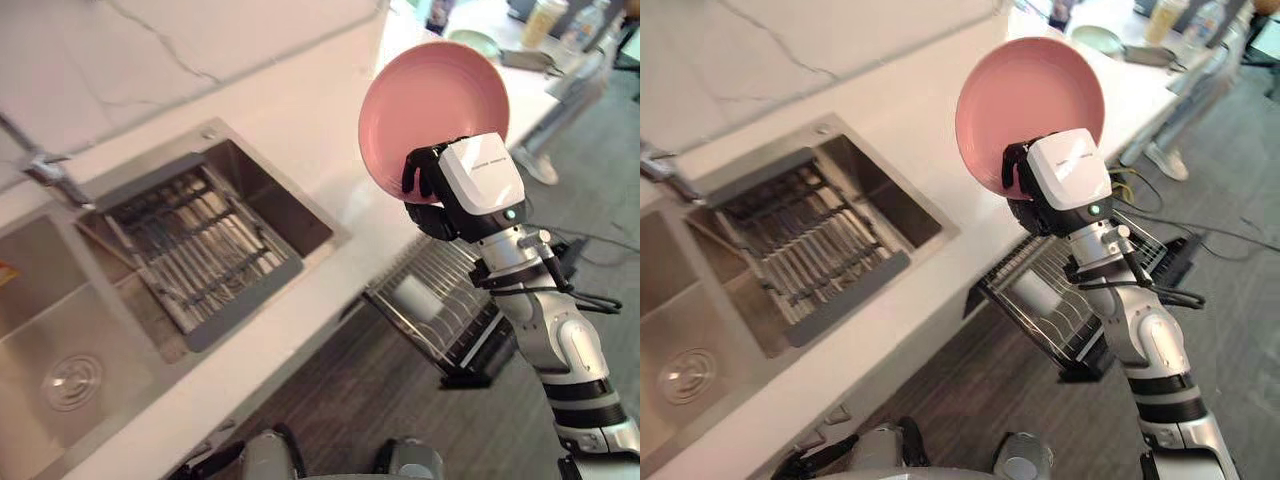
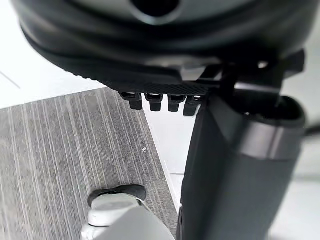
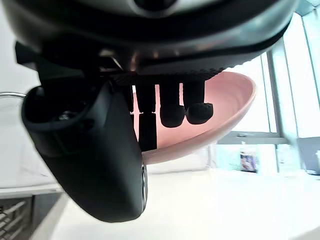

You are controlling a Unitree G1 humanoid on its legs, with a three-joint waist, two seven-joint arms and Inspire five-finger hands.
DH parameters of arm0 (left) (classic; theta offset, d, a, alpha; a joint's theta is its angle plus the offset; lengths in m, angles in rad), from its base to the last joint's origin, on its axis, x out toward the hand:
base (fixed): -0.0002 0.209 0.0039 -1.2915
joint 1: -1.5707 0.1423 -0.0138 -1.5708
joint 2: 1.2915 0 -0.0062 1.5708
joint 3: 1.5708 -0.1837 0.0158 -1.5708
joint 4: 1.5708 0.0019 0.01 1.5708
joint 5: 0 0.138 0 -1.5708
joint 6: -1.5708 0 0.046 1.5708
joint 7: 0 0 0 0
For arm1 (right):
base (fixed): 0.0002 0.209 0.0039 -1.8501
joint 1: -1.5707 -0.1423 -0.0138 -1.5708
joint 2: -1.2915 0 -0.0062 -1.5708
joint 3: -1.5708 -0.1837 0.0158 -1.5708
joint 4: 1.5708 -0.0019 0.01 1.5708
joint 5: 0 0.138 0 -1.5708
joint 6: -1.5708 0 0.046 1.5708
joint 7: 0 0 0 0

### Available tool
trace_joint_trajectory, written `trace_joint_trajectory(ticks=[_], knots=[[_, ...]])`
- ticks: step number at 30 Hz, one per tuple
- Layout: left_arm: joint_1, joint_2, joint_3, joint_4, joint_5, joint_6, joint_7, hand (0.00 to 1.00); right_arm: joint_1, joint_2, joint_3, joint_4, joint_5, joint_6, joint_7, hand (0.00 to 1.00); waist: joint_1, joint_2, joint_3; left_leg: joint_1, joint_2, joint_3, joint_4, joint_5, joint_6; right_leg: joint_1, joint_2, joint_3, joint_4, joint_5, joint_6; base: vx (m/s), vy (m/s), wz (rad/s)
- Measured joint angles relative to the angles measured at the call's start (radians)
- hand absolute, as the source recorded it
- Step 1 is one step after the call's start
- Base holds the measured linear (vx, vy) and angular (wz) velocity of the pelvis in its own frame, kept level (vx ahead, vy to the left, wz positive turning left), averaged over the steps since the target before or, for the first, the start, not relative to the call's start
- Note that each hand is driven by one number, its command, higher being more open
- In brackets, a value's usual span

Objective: Walk over to the sink, pick up the cup, carry it to the dishwasher, place the cup inside the dishwasher, then close the dishwasher door

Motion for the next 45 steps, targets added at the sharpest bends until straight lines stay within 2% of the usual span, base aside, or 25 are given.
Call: trace_joint_trajectory(ticks=[1, 3, 6, 9, 10, 15, 22, 26, 30, 34, 37, 41, 45], knots=[[-0.001, -0.002, 0.000, -0.001, 0.001, 0.000, 0.001, 1.00, 0.001, 0.000, 0.000, 0.009, 0.002, 0.008, 0.001, 0.00, 0.001, 0.000, 0.000, 0.004, 0.007, 0.000, -0.008, 0.006, -0.010, 0.019, 0.016, 0.000, -0.046, 0.000, 0.009, -0.09, -0.276, -0.54], [-0.003, -0.010, 0.009, 0.008, 0.002, 0.008, 0.005, 1.00, 0.021, 0.000, -0.009, 0.011, 0.055, 0.050, 0.003, 0.00, -0.007, -0.003, -0.002, 0.023, 0.024, 0.023, -0.027, 0.028, -0.046, 0.066, 0.055, 0.007, -0.163, 0.013, 0.069, -0.06, -0.220, -0.40], [0.003, -0.012, 0.013, 0.009, 0.014, 0.000, -0.001, 1.00, 0.072, 0.016, -0.064, 0.008, 0.120, 0.068, 0.007, 0.00, -0.007, -0.008, -0.007, 0.059, 0.033, 0.040, -0.076, 0.067, -0.081, 0.097, 0.088, 0.025, -0.225, 0.024, 0.089, -0.05, -0.168, -0.24], [0.014, -0.015, 0.017, 0.008, 0.026, -0.022, 0.000, 1.00, 0.128, 0.062, -0.117, 0.005, 0.148, 0.082, 0.012, 0.00, -0.007, -0.020, -0.019, 0.075, 0.030, 0.044, -0.116, 0.100, -0.097, 0.113, 0.103, 0.027, -0.263, 0.029, 0.102, -0.05, -0.099, -0.03], [0.019, -0.022, 0.018, 0.008, 0.037, -0.029, 0.000, 1.00, 0.166, 0.089, -0.140, 0.005, 0.160, 0.087, 0.019, 0.00, -0.007, -0.025, -0.021, 0.075, 0.025, 0.045, -0.134, 0.118, -0.102, 0.114, 0.106, 0.027, -0.281, 0.029, 0.116, -0.07, -0.091, -0.02], [0.019, -0.043, 0.030, 0.003, 0.088, -0.055, 0.002, 1.00, 0.228, 0.163, -0.146, 0.034, 0.180, 0.094, 0.030, 0.00, -0.008, -0.025, -0.021, 0.061, 0.010, 0.045, -0.147, 0.142, -0.101, 0.112, 0.104, 0.027, -0.315, 0.028, 0.144, -0.09, -0.031, 0.00], [0.010, -0.044, 0.028, -0.009, 0.085, -0.064, -0.018, 1.00, 0.228, 0.181, -0.139, 0.183, 0.187, 0.122, 0.000, 0.00, -0.008, -0.014, -0.008, -0.028, -0.014, -0.005, -0.110, 0.137, -0.087, 0.055, 0.080, 0.011, -0.323, 0.037, 0.165, -0.11, 0.053, 0.10], [-0.041, -0.042, 0.030, -0.010, 0.016, -0.015, -0.060, 1.00, 0.104, 0.175, -0.121, 0.228, 0.209, 0.147, -0.036, 0.00, -0.011, 0.015, 0.062, -0.105, -0.037, -0.046, -0.085, 0.140, -0.054, -0.008, 0.068, 0.015, -0.328, 0.075, 0.169, -0.07, 0.083, 0.00], [-0.076, -0.047, 0.027, -0.010, -0.018, 0.014, -0.097, 1.00, -0.111, 0.092, -0.072, 0.342, 0.258, 0.172, -0.055, 0.00, -0.008, 0.049, 0.146, -0.160, -0.071, -0.064, -0.094, 0.153, -0.027, -0.055, 0.045, 0.011, -0.345, 0.108, 0.178, -0.06, 0.081, 0.07], [-0.083, -0.051, 0.012, -0.023, -0.047, 0.041, -0.132, 1.00, -0.288, 0.001, -0.026, 0.411, 0.303, 0.197, -0.059, 0.00, -0.003, 0.072, 0.209, -0.207, -0.110, -0.069, -0.131, 0.181, -0.002, -0.106, 0.019, 0.002, -0.358, 0.133, 0.186, -0.03, 0.067, 0.11], [-0.087, -0.051, -0.018, -0.033, -0.078, 0.053, -0.151, 1.00, -0.369, -0.041, -0.005, 0.476, 0.343, 0.223, -0.060, 0.00, 0.008, 0.082, 0.239, -0.219, -0.131, -0.077, -0.155, 0.194, 0.005, -0.123, 0.007, -0.006, -0.358, 0.137, 0.187, 0.00, 0.043, 0.11], [-0.105, -0.049, -0.055, -0.038, -0.099, 0.058, -0.164, 1.00, -0.452, -0.071, 0.030, 0.574, 0.407, 0.247, -0.061, 0.00, 0.013, 0.096, 0.250, -0.230, -0.152, -0.086, -0.184, 0.210, 0.010, -0.146, -0.006, -0.008, -0.355, 0.139, 0.189, 0.01, 0.041, 0.06], [-0.124, -0.049, -0.101, -0.038, -0.134, 0.060, -0.175, 1.00, -0.521, -0.120, 0.059, 0.677, 0.482, 0.268, -0.043, 0.00, 0.016, 0.127, 0.266, -0.242, -0.169, -0.097, -0.211, 0.226, 0.014, -0.168, -0.017, -0.010, -0.342, 0.139, 0.189, 0.01, 0.032, 0.05]])
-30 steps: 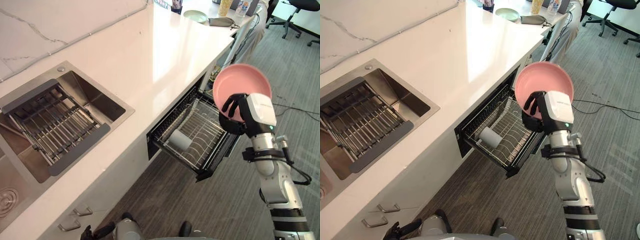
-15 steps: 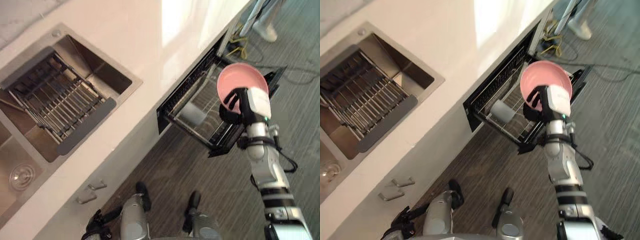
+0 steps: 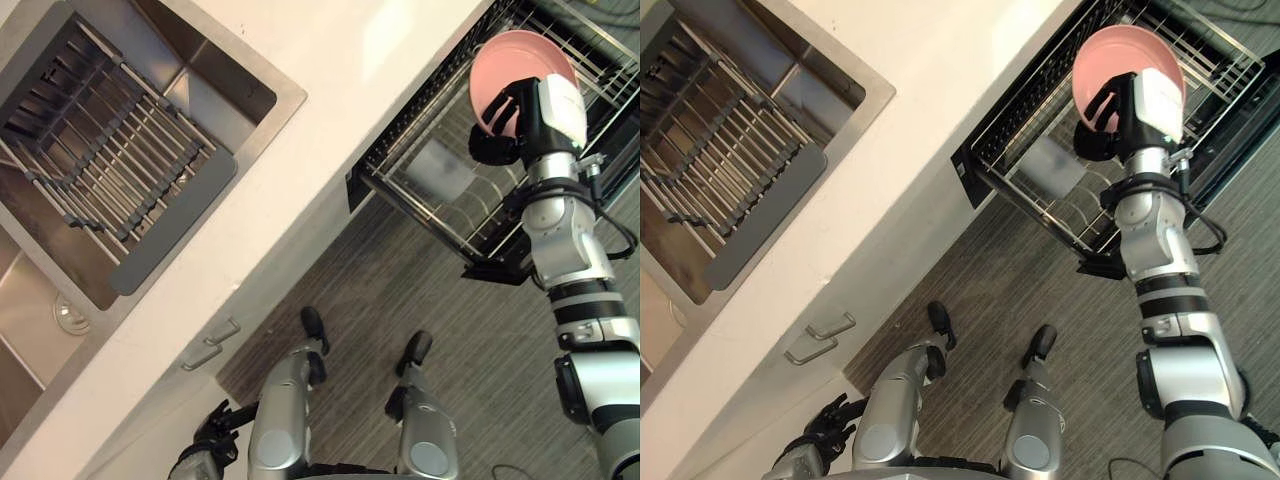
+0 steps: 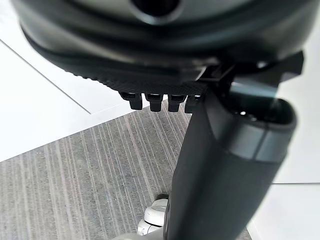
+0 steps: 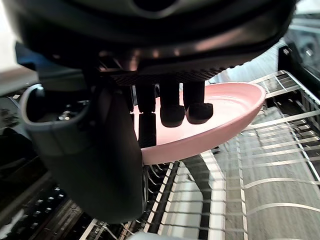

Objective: Walk over to the sink, pick up the cup, carry it to the dishwasher, place the cup inside the dishwasher, then close the dishwasher door

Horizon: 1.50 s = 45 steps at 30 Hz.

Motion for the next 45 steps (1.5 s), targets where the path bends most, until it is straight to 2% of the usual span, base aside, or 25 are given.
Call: trace_joint_trajectory(ticks=[6, 7, 9, 18, 23, 25, 31, 33, 37, 38, 41, 45], knots=[[-0.003, 0.001, -0.026, -0.009, -0.041, 0.019, -0.024, 1.00, -0.017, -0.019, 0.007, 0.136, 0.070, 0.005, 0.039, 0.00, -0.001, 0.018, 0.008, 0.001, -0.018, -0.019, -0.052, 0.031, -0.002, -0.022, -0.007, -0.005, 0.012, 0.000, 0.000, -0.01, 0.025, 0.03], [-0.003, 0.001, -0.027, -0.012, -0.041, 0.021, -0.026, 1.00, -0.017, -0.020, 0.007, 0.140, 0.070, 0.005, 0.040, 1.00, -0.001, 0.019, 0.009, 0.003, -0.020, -0.019, -0.055, 0.034, -0.002, -0.023, -0.008, -0.005, 0.013, 0.000, 0.000, 0.00, 0.000, 0.00], [-0.003, 0.001, -0.040, -0.024, -0.041, 0.027, -0.035, 1.00, -0.017, -0.032, 0.007, 0.146, 0.088, -0.005, 0.043, 1.00, -0.002, 0.026, 0.012, 0.019, -0.028, -0.021, -0.080, 0.047, -0.001, -0.020, -0.014, -0.005, 0.019, 0.000, 0.000, -0.03, 0.048, 0.01], [-0.006, 0.000, -0.042, -0.042, -0.041, 0.032, -0.036, 1.00, -0.018, -0.036, 0.005, 0.136, 0.092, -0.050, 0.041, 1.00, -0.007, 0.027, 0.012, 0.100, -0.066, -0.033, -0.202, 0.114, 0.001, 0.006, -0.029, -0.017, 0.033, -0.002, 0.000, -0.03, 0.053, 0.05], [-0.008, -0.002, -0.042, -0.071, -0.038, 0.059, -0.029, 1.00, 0.045, -0.030, -0.046, -0.006, 0.104, -0.074, 0.027, 1.00, -0.011, 0.024, 0.011, 0.176, -0.080, -0.036, -0.286, 0.154, -0.001, 0.052, -0.028, -0.025, 0.033, -0.007, 0.005, 0.01, 0.026, 0.02], [-0.006, 0.001, -0.041, -0.073, -0.035, 0.070, -0.020, 1.00, 0.080, -0.016, -0.073, -0.068, 0.104, -0.083, 0.022, 1.00, -0.021, 0.011, 0.002, 0.203, -0.082, -0.036, -0.306, 0.160, -0.003, 0.071, -0.027, -0.026, 0.032, -0.010, 0.008, 0.02, 0.008, -0.01], [0.003, 0.009, -0.039, -0.076, 0.022, 0.076, -0.005, 1.00, 0.253, 0.073, -0.259, -0.231, 0.136, -0.095, -0.035, 1.00, -0.059, -0.085, -0.073, 0.261, -0.077, -0.033, -0.313, 0.154, -0.010, 0.125, -0.021, -0.027, 0.032, -0.014, 0.008, 0.04, 0.001, -0.03], [0.008, 0.004, -0.038, -0.070, 0.024, 0.070, -0.004, 1.00, 0.348, 0.088, -0.348, -0.262, 0.186, -0.080, -0.071, 1.00, -0.066, -0.118, -0.111, 0.289, -0.079, -0.027, -0.313, 0.146, -0.018, 0.145, -0.023, -0.023, 0.034, -0.025, 0.007, -0.01, 0.008, -0.10], [0.042, 0.002, -0.037, -0.058, 0.041, 0.059, -0.002, 1.00, 0.500, 0.120, -0.517, -0.283, 0.335, -0.038, -0.118, 1.00, -0.088, -0.122, -0.177, 0.307, -0.080, -0.031, -0.313, 0.145, -0.019, 0.163, -0.025, -0.025, 0.036, -0.037, 0.010, 0.00, 0.000, 0.00], [0.064, 0.000, -0.031, -0.058, 0.040, 0.055, -0.001, 1.00, 0.550, 0.149, -0.581, -0.284, 0.386, -0.021, -0.133, 0.00, -0.095, -0.119, -0.194, 0.310, -0.079, -0.031, -0.313, 0.144, -0.021, 0.164, -0.025, -0.025, 0.040, -0.045, 0.006, 0.00, 0.000, 0.00], [0.096, -0.002, -0.008, -0.058, 0.040, 0.045, 0.004, 1.00, 0.674, 0.240, -0.696, -0.290, 0.467, 0.047, -0.165, 0.00, -0.118, -0.110, -0.209, 0.315, -0.077, -0.030, -0.314, 0.144, -0.022, 0.162, -0.027, -0.020, 0.051, -0.054, 0.004, -0.02, -0.004, -0.04], [0.109, -0.003, 0.000, -0.061, 0.039, 0.048, 0.012, 1.00, 0.809, 0.389, -0.703, -0.278, 0.525, 0.101, -0.159, 0.00, -0.136, -0.101, -0.202, 0.293, -0.071, -0.021, -0.318, 0.142, -0.028, 0.126, -0.028, -0.001, 0.075, -0.060, 0.002, -0.02, -0.001, -0.10]])
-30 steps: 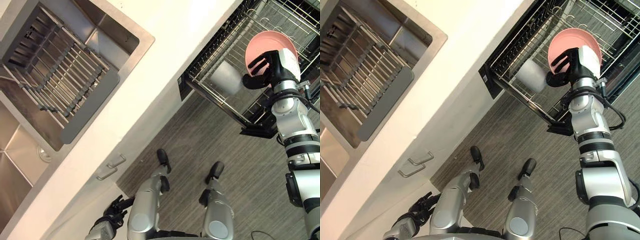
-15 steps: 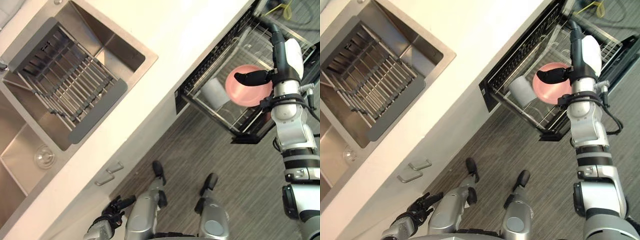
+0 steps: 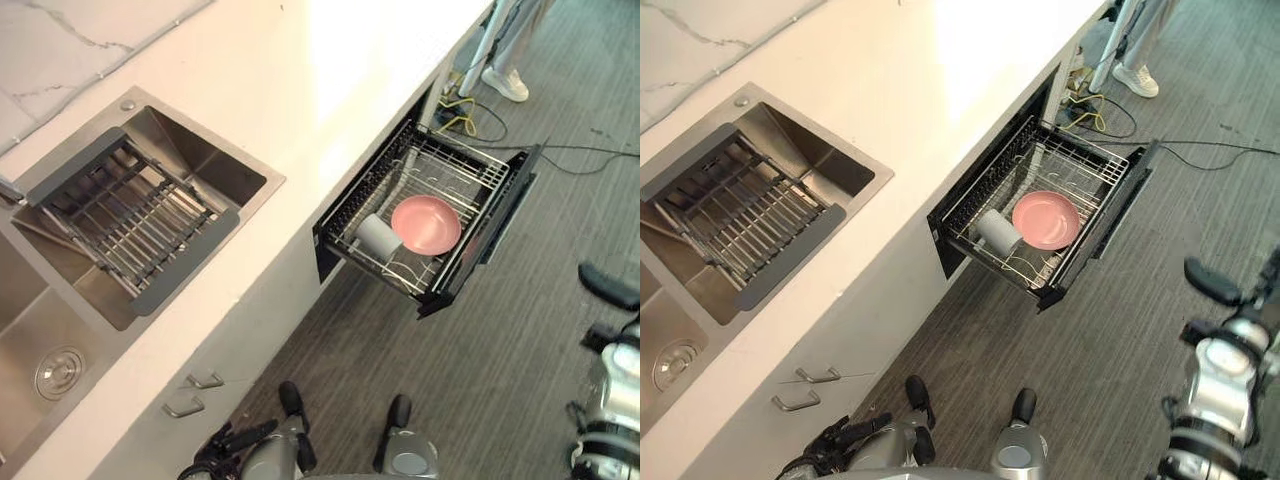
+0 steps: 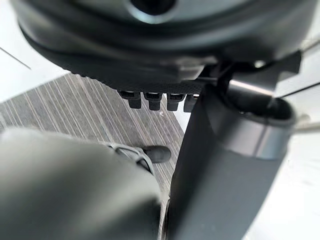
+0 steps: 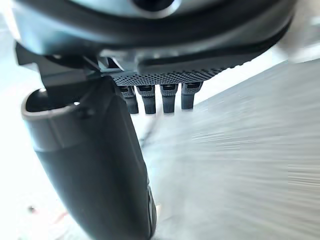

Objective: Walk over to the sink, pick up the cup, carry it to the dishwasher, place the cup inside the dishwasher, then close the dishwasher door

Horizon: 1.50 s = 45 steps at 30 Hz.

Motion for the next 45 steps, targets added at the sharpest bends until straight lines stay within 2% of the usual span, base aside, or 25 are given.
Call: trace_joint_trajectory(ticks=[1, 4, 7, 10, 12, 16, 21, 23, 25, 28, 29, 31, 32, 33, 35, 37, 41, 43, 45], knots=[[0.000, -0.005, 0.000, -0.003, 0.000, 0.001, 0.000, 1.00, 0.025, 0.043, 0.015, 0.007, 0.005, 0.003, 0.004, 0.00, 0.000, 0.007, 0.006, -0.012, 0.002, -0.002, 0.000, 0.002, -0.001, -0.014, 0.000, 0.000, 0.005, 0.000, -0.001, 0.00, 0.000, 0.00], [-0.006, -0.012, -0.003, -0.016, 0.000, 0.004, 0.000, 1.00, 0.020, 0.076, 0.061, 0.055, 0.025, 0.001, 0.010, 0.00, 0.004, 0.022, 0.028, -0.033, 0.005, -0.012, 0.000, 0.008, 0.001, -0.028, -0.002, -0.004, 0.011, 0.001, -0.002, -0.01, -0.007, 0.12], [-0.031, -0.016, -0.015, -0.022, -0.002, 0.002, 0.000, 1.00, -0.061, 0.070, 0.085, 0.127, 0.095, -0.050, 0.009, 0.00, 0.024, 0.042, 0.075, -0.057, 0.002, -0.034, 0.001, 0.018, 0.006, -0.037, -0.004, -0.027, 0.016, 0.002, -0.003, -0.01, 0.014, 0.26], [-0.065, -0.016, -0.042, -0.031, -0.016, -0.002, -0.004, 1.00, -0.219, -0.016, 0.131, 0.237, 0.113, -0.120, -0.005, 0.00, 0.040, 0.072, 0.117, -0.097, -0.006, -0.067, 0.004, 0.036, 0.018, -0.060, -0.011, -0.059, 0.029, 0.003, -0.002, 0.00, 0.019, 0.33], [-0.077, -0.019, -0.059, -0.055, -0.023, -0.004, -0.008, 1.00, -0.348, -0.125, 0.178, 0.323, 0.110, -0.160, -0.007, 0.00, 0.064, 0.099, 0.150, -0.115, -0.019, -0.096, 0.005, 0.047, 0.025, -0.063, -0.020, -0.087, 0.043, 0.001, 0.004, 0.01, 0.036, 0.35], [-0.085, -0.020, -0.076, -0.061, -0.048, -0.015, -0.008, 1.00, -0.445, -0.238, 0.235, 0.502, 0.106, -0.160, -0.028, 0.00, 0.079, 0.123, 0.165, -0.156, -0.038, -0.158, 0.005, 0.063, 0.032, -0.079, -0.041, -0.145, 0.089, -0.022, 0.012, 0.01, 0.035, 0.52], [-0.090, -0.036, -0.111, -0.074, -0.072, -0.017, -0.009, 1.00, -0.556, -0.315, 0.279, 0.598, 0.113, -0.153, -0.056, 0.00, 0.084, 0.181, 0.191, -0.170, -0.075, -0.236, 0.005, 0.073, 0.032, -0.080, -0.111, -0.215, 0.210, -0.085, 0.032, -0.01, 0.040, 0.50], [-0.089, -0.050, -0.119, -0.080, -0.080, -0.016, -0.010, 1.00, -0.630, -0.370, 0.318, 0.620, 0.112, -0.146, -0.061, 0.00, 0.101, 0.222, 0.204, -0.174, -0.099, -0.279, 0.005, 0.078, 0.026, -0.081, -0.146, -0.244, 0.267, -0.113, 0.036, -0.05, 0.040, 0.49], [-0.084, -0.063, -0.118, -0.079, -0.081, -0.020, -0.010, 1.00, -0.676, -0.393, 0.350, 0.623, 0.111, -0.143, -0.061, 0.00, 0.116, 0.246, 0.203, -0.178, -0.115, -0.302, 0.006, 0.082, 0.022, -0.080, -0.175, -0.266, 0.315, -0.139, 0.041, -0.02, 0.003, 0.46], [-0.069, -0.066, -0.118, -0.076, -0.088, -0.032, -0.011, 1.00, -0.747, -0.400, 0.375, 0.628, 0.109, -0.129, -0.055, 0.00, 0.129, 0.256, 0.196, -0.179, -0.144, -0.345, 0.006, 0.097, 0.027, -0.077, -0.228, -0.304, 0.407, -0.191, 0.053, 0.05, -0.063, 0.59], [-0.056, -0.067, -0.118, -0.075, -0.088, -0.040, -0.016, 1.00, -0.792, -0.406, 0.394, 0.635, 0.109, -0.122, -0.038, 0.00, 0.136, 0.256, 0.196, -0.177, -0.162, -0.364, 0.006, 0.114, 0.045, -0.072, -0.259, -0.325, 0.453, -0.218, 0.059, 0.09, -0.114, 0.50], [-0.043, -0.069, -0.118, -0.065, -0.089, -0.046, -0.028, 1.00, -0.834, -0.407, 0.410, 0.649, 0.109, -0.119, -0.014, 0.00, 0.142, 0.256, 0.196, -0.165, -0.176, -0.383, 0.007, 0.114, 0.045, -0.054, -0.282, -0.346, 0.483, -0.242, 0.061, 0.10, -0.129, 0.46], [-0.032, -0.074, -0.118, -0.052, -0.094, -0.055, -0.036, 1.00, -0.859, -0.407, 0.432, 0.661, 0.109, -0.118, 0.011, 1.00, 0.148, 0.256, 0.195, -0.146, -0.187, -0.391, 0.007, 0.115, 0.045, -0.027, -0.294, -0.355, 0.495, -0.255, 0.058, 0.09, -0.135, 0.38], [-0.019, -0.080, -0.117, -0.045, -0.098, -0.068, -0.045, 1.00, -0.867, -0.407, 0.430, 0.682, 0.109, -0.102, 0.000, 1.00, 0.152, 0.256, 0.195, -0.125, -0.191, -0.396, 0.007, 0.115, 0.045, -0.001, -0.297, -0.360, 0.497, -0.261, 0.054, 0.09, -0.153, 0.25], [-0.009, -0.087, -0.118, -0.040, -0.098, -0.084, -0.058, 1.00, -0.865, -0.422, 0.436, 0.703, 0.117, -0.102, 0.058, 1.00, 0.147, 0.261, 0.192, -0.111, -0.193, -0.397, 0.006, 0.113, 0.043, 0.013, -0.296, -0.361, 0.495, -0.271, 0.052, 0.01, -0.110, 0.04], [-0.010, -0.096, -0.118, -0.031, -0.098, -0.095, -0.071, 1.00, -0.865, -0.422, 0.438, 0.703, 0.139, -0.102, 0.088, 1.00, 0.146, 0.278, 0.179, -0.111, -0.187, -0.398, 0.005, 0.112, 0.042, 0.012, -0.293, -0.357, 0.499, -0.278, 0.060, -0.06, -0.081, -0.03], [-0.011, -0.101, -0.116, 0.026, -0.131, -0.131, -0.101, 1.00, -0.779, -0.369, 0.427, 0.648, 0.253, -0.126, 0.194, 1.00, 0.146, 0.283, 0.174, -0.098, -0.145, -0.381, 0.000, 0.100, 0.027, 0.012, -0.246, -0.338, 0.476, -0.278, 0.050, -0.08, -0.109, -0.20], [-0.015, -0.101, -0.106, 0.044, -0.137, -0.143, -0.112, 1.00, -0.672, -0.309, 0.419, 0.573, 0.318, -0.167, 0.233, 1.00, 0.149, 0.275, 0.171, -0.099, -0.119, -0.372, 0.000, 0.096, 0.022, 0.011, -0.212, -0.330, 0.449, -0.269, 0.041, -0.02, -0.149, -0.27], [-0.015, -0.095, -0.085, 0.073, -0.137, -0.175, -0.119, 1.00, -0.524, -0.193, 0.393, 0.519, 0.400, -0.209, 0.279, 1.00, 0.157, 0.235, 0.165, -0.097, -0.093, -0.356, 0.004, 0.094, 0.014, 0.009, -0.176, -0.316, 0.413, -0.257, 0.040, 0.05, -0.163, -0.32]])
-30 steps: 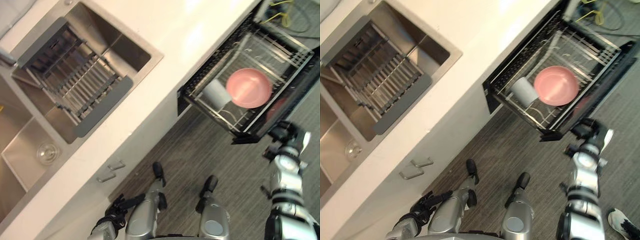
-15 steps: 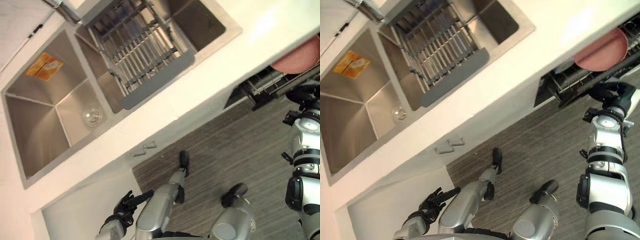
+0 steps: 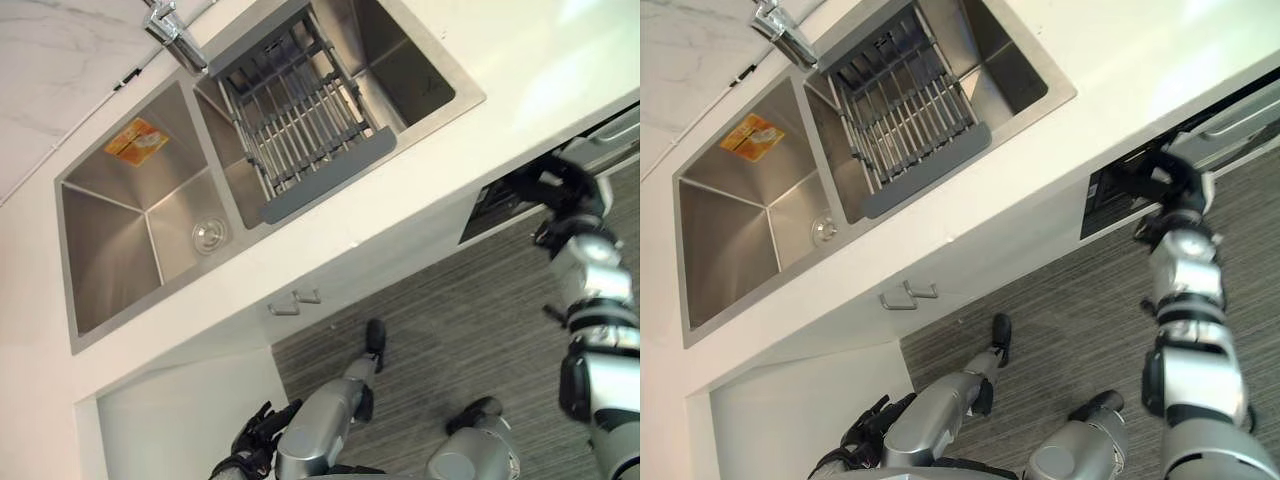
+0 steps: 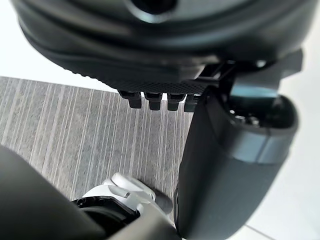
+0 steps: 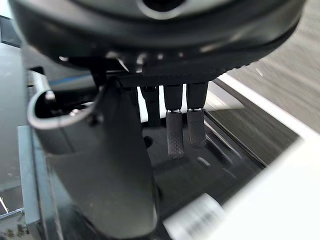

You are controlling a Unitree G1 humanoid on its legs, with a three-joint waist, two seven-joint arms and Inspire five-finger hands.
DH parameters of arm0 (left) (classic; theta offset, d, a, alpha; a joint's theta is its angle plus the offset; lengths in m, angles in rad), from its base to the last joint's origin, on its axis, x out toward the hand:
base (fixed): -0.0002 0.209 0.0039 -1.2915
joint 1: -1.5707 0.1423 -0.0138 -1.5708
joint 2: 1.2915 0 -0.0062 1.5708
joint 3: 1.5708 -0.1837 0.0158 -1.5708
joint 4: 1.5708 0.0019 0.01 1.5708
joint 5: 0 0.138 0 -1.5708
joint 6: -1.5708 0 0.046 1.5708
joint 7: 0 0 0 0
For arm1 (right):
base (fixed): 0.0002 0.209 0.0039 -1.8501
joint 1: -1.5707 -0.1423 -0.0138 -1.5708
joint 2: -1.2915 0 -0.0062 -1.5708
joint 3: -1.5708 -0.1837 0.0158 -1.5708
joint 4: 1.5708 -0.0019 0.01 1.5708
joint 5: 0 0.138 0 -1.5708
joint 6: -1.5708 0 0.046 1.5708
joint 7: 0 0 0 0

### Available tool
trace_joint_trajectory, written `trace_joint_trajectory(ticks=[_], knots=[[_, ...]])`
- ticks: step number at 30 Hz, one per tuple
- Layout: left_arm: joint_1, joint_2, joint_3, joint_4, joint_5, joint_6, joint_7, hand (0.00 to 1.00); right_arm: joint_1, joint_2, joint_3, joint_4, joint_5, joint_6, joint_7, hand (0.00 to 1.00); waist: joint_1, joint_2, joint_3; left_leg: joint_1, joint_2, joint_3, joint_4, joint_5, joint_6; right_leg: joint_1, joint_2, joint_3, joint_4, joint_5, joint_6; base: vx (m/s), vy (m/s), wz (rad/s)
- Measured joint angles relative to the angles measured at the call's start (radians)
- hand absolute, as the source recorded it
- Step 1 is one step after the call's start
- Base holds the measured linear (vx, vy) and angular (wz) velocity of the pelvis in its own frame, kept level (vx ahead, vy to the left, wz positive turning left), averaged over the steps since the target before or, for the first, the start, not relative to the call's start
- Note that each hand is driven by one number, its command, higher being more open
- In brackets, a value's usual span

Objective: Walk over to the sink, pick up the cup, carry it to the dishwasher, place the cup inside the dishwasher, then close the dishwasher door

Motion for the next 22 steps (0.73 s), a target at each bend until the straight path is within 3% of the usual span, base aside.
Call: trace_joint_trajectory(ticks=[3, 4, 6, 7, 9, 11, 13, 14, 15, 16, 17, 18, 19, 21, 22], knots=[[-0.001, 0.028, 0.023, 0.025, 0.000, -0.025, -0.002, 1.00, 0.196, 0.171, -0.005, -0.002, 0.042, -0.021, 0.049, 1.00, 0.000, -0.064, -0.021, 0.000, 0.032, 0.024, 0.000, -0.012, -0.018, 0.006, 0.054, 0.015, -0.068, 0.024, -0.008, 0.09, -0.162, -0.33], [-0.004, 0.044, 0.039, 0.029, -0.001, -0.031, -0.002, 1.00, 0.277, 0.247, -0.006, 0.064, 0.027, -0.026, 0.080, 1.00, -0.003, -0.101, -0.030, 0.005, 0.045, 0.037, 0.000, -0.022, -0.031, 0.012, 0.076, 0.026, -0.105, 0.037, -0.010, 0.07, -0.132, -0.32], [-0.018, 0.056, 0.062, 0.039, 0.000, -0.034, -0.003, 1.00, 0.352, 0.302, -0.011, 0.147, 0.018, -0.031, 0.108, 1.00, -0.005, -0.140, -0.033, 0.010, 0.051, 0.049, 0.000, -0.028, -0.037, 0.020, 0.090, 0.032, -0.134, 0.049, -0.012, 0.04, -0.098, -0.25], [-0.037, 0.068, 0.093, 0.050, 0.001, -0.033, -0.002, 1.00, 0.430, 0.356, -0.037, 0.250, -0.007, -0.045, 0.136, 1.00, -0.008, -0.183, -0.050, 0.014, 0.054, 0.059, 0.000, -0.039, -0.041, 0.026, 0.100, 0.040, -0.160, 0.060, -0.011, 0.02, -0.066, -0.17], [-0.048, 0.071, 0.104, 0.066, 0.003, -0.031, -0.003, 1.00, 0.469, 0.382, -0.061, 0.282, -0.017, -0.081, 0.148, 1.00, -0.012, -0.205, -0.061, 0.023, 0.052, 0.071, 0.000, -0.050, -0.035, 0.030, 0.101, 0.051, -0.168, 0.067, -0.014, 0.00, -0.033, -0.20], [-0.070, 0.076, 0.126, 0.085, 0.008, -0.016, -0.002, 1.00, 0.493, 0.383, -0.088, 0.276, -0.058, -0.104, 0.176, 1.00, -0.040, -0.236, -0.081, 0.061, 0.048, 0.074, -0.004, -0.078, -0.018, 0.058, 0.092, 0.072, -0.148, 0.074, -0.027, -0.04, 0.009, -0.05], [-0.076, 0.071, 0.126, 0.077, 0.020, -0.012, 0.005, 1.00, 0.526, 0.381, -0.100, 0.267, -0.102, -0.065, 0.183, 1.00, -0.048, -0.241, -0.103, 0.090, 0.055, 0.060, -0.003, -0.086, -0.012, 0.063, 0.085, 0.109, -0.069, 0.091, -0.080, -0.03, 0.021, 0.23], [-0.083, 0.063, 0.126, 0.076, 0.023, -0.008, 0.007, 1.00, 0.550, 0.389, -0.109, 0.263, -0.115, -0.034, 0.182, 1.00, -0.051, -0.244, -0.124, 0.103, 0.068, 0.058, -0.005, -0.096, -0.015, 0.040, 0.078, 0.144, 0.008, 0.123, -0.139, 0.12, 0.112, 0.40], [-0.097, 0.059, 0.136, 0.071, 0.017, 0.010, 0.004, 1.00, 0.576, 0.408, -0.125, 0.244, -0.115, -0.023, 0.175, 1.00, -0.055, -0.285, -0.142, 0.077, 0.048, 0.142, 0.166, -0.170, 0.018, 0.012, 0.023, 0.200, 0.095, 0.128, -0.179, 0.17, 0.134, 0.47], [-0.103, 0.064, 0.143, 0.068, 0.030, 0.015, 0.005, 1.00, 0.601, 0.413, -0.138, 0.220, -0.113, -0.024, 0.175, 1.00, -0.057, -0.291, -0.146, 0.057, 0.054, 0.206, 0.297, -0.276, 0.057, 0.005, 0.007, 0.237, 0.165, 0.132, -0.184, 0.18, 0.187, 0.62], [-0.103, 0.058, 0.143, 0.066, 0.043, 0.017, 0.013, 1.00, 0.641, 0.417, -0.147, 0.179, -0.124, -0.020, 0.170, 1.00, -0.065, -0.292, -0.149, 0.063, 0.064, 0.221, 0.407, -0.371, 0.057, -0.031, 0.002, 0.367, 0.326, 0.188, -0.270, 0.08, 0.108, 0.92], [-0.112, 0.061, 0.132, 0.070, 0.042, 0.024, 0.026, 1.00, 0.668, 0.437, -0.174, 0.179, -0.130, -0.020, 0.167, 1.00, -0.080, -0.285, -0.166, 0.091, 0.057, 0.159, 0.387, -0.384, 0.059, -0.072, 0.069, 0.478, 0.392, 0.118, -0.193, 0.07, 0.087, 1.31], [-0.131, 0.056, 0.121, 0.072, 0.040, 0.036, 0.037, 1.00, 0.684, 0.457, -0.180, 0.195, -0.133, -0.019, 0.167, 1.00, -0.085, -0.282, -0.173, 0.127, 0.054, 0.107, 0.309, -0.380, 0.058, -0.089, 0.183, 0.520, 0.309, 0.033, -0.165, 0.08, -0.003, 1.25], [-0.134, 0.041, 0.127, 0.077, 0.041, 0.063, 0.044, 1.00, 0.699, 0.488, -0.186, 0.227, -0.132, -0.033, 0.164, 1.00, -0.100, -0.288, -0.198, 0.180, 0.034, 0.065, 0.177, -0.351, 0.057, -0.109, 0.291, 0.552, 0.122, 0.005, -0.163, 0.15, -0.051, 1.21], [-0.134, 0.040, 0.128, 0.077, 0.043, 0.072, 0.048, 1.00, 0.709, 0.494, -0.190, 0.226, -0.132, -0.044, 0.161, 1.00, -0.106, -0.289, -0.203, 0.194, 0.028, 0.067, 0.148, -0.332, 0.057, -0.109, 0.306, 0.568, 0.072, 0.007, -0.161, 0.12, -0.046, 0.85]])
